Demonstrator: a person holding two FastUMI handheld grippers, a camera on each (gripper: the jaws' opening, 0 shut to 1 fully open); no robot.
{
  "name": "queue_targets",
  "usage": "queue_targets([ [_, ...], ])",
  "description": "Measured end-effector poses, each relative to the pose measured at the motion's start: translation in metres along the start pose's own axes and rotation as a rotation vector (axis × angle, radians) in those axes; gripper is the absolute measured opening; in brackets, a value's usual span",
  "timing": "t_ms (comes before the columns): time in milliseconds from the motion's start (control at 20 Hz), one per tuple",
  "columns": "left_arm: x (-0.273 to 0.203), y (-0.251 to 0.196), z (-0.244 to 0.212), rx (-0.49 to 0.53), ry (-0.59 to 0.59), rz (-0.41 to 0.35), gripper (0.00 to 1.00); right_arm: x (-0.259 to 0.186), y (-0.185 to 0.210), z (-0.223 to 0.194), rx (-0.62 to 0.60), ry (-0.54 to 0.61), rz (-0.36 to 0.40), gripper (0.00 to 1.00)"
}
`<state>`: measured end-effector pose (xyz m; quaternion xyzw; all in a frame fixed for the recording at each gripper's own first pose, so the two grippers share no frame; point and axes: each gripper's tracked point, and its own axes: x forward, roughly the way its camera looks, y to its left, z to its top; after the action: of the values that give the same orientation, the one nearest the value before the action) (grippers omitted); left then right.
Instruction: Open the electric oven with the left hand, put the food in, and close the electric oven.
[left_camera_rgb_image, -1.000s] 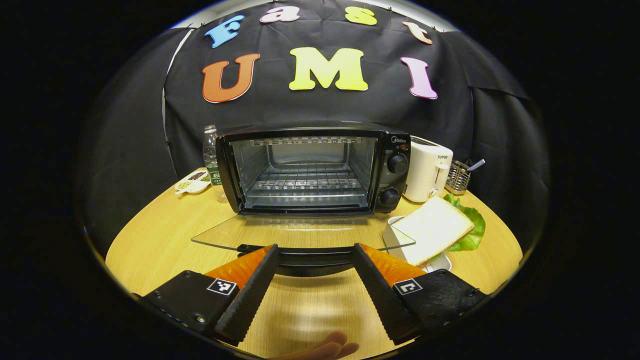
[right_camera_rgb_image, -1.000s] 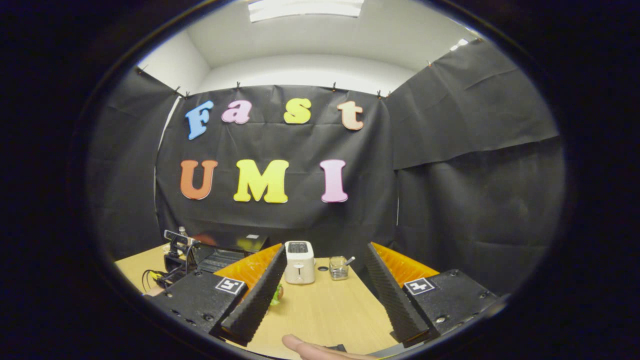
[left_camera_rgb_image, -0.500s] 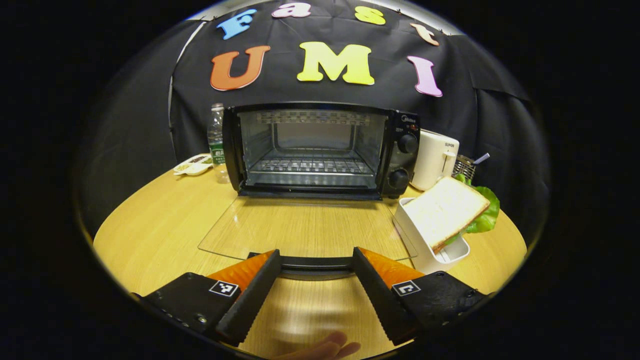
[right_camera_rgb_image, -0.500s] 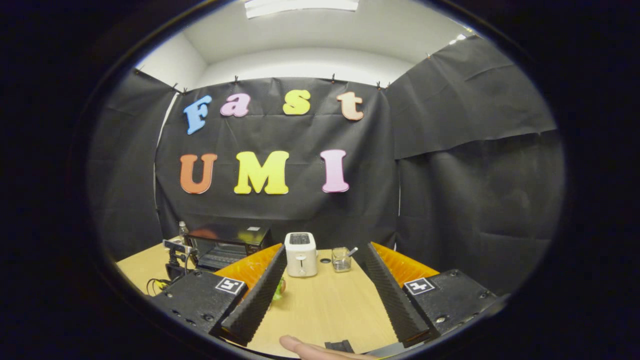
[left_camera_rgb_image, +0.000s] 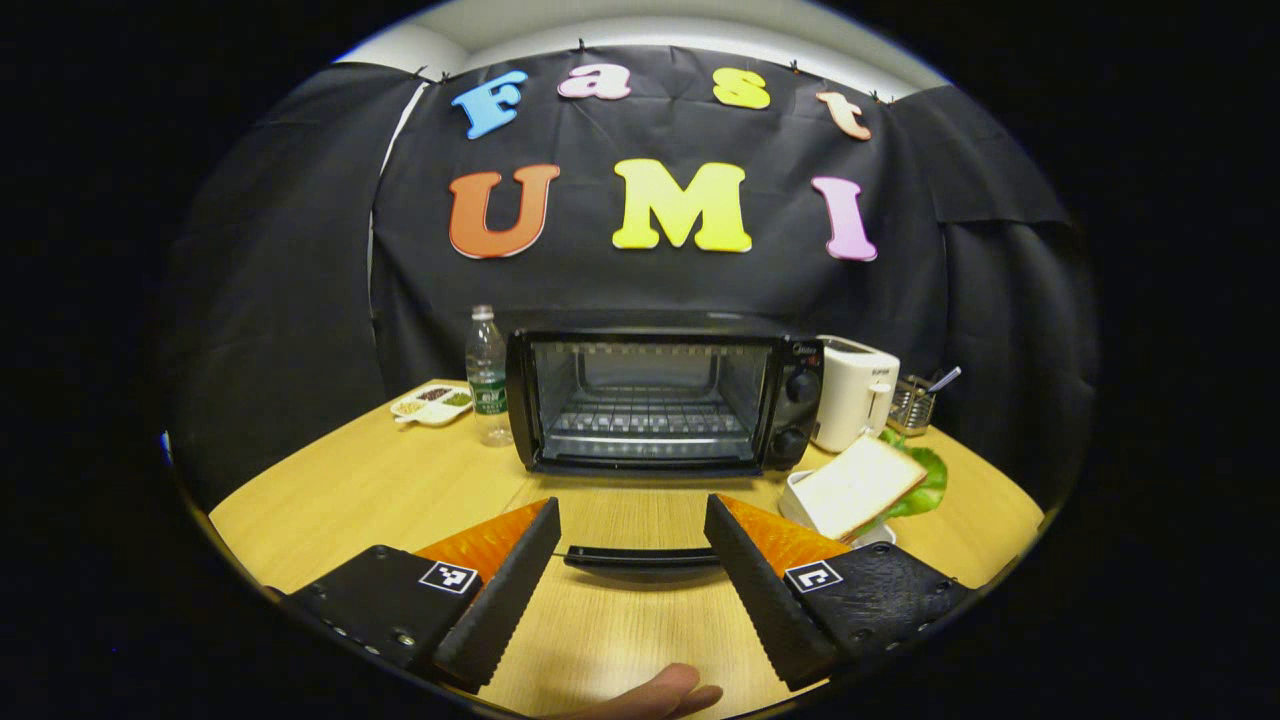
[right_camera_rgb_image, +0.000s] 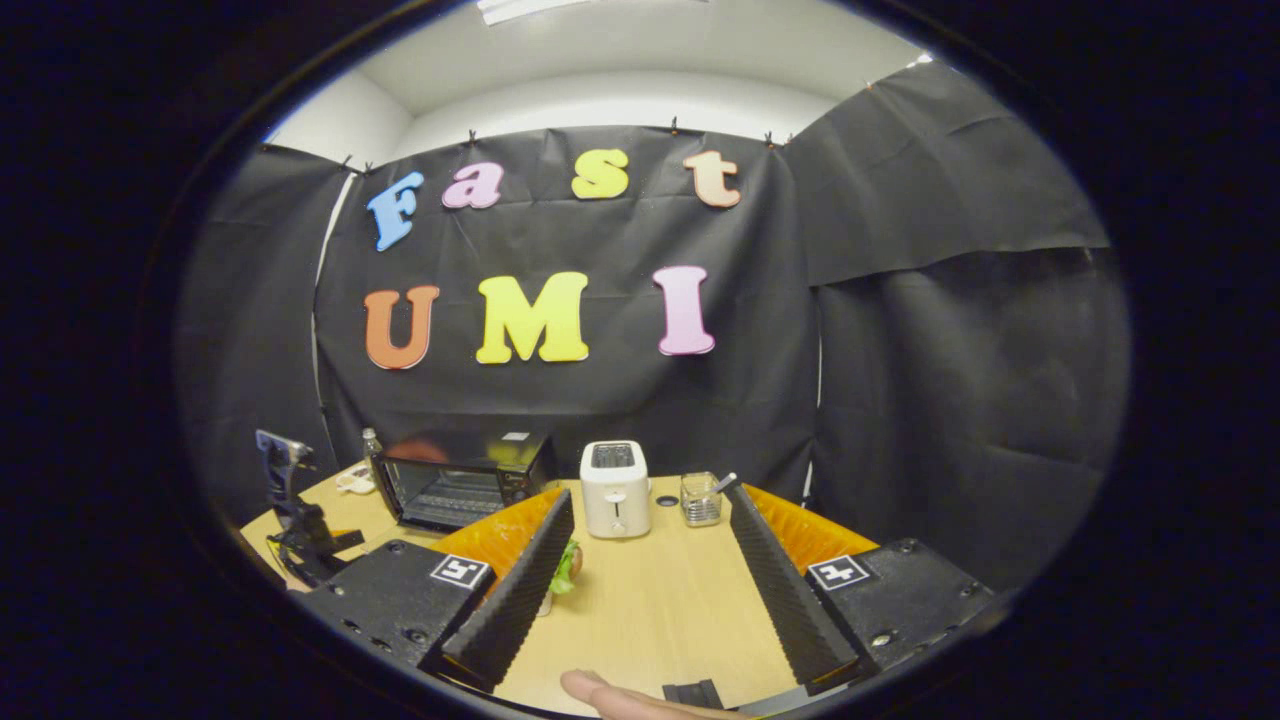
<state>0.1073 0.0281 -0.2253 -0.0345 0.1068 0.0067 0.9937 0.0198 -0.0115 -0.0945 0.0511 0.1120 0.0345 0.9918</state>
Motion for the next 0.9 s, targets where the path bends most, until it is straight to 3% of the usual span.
queue_targets([
  [300, -0.064, 0.028, 0.082, -0.063, -0.18, 0.045, 0.95, 0.069, 0.013, -0.018, 0.007, 0.173, 0.082, 0.95],
  [350, -0.07, 0.03, 0.089, -0.068, -0.188, 0.049, 0.87, 0.082, 0.019, -0.023, 0.01, 0.211, 0.109, 1.0],
  [400, -0.075, 0.031, 0.092, -0.064, -0.187, 0.054, 0.95, 0.096, 0.028, -0.03, 0.011, 0.257, 0.144, 1.0],
  [650, -0.092, 0.03, 0.119, 0.038, -0.202, 0.08, 0.94, 0.143, 0.075, -0.091, 0.029, 0.565, 0.374, 1.0],
  [900, -0.089, 0.015, 0.134, 0.085, -0.216, 0.086, 0.94, 0.176, 0.095, -0.145, 0.119, 0.817, 0.505, 0.98],
])
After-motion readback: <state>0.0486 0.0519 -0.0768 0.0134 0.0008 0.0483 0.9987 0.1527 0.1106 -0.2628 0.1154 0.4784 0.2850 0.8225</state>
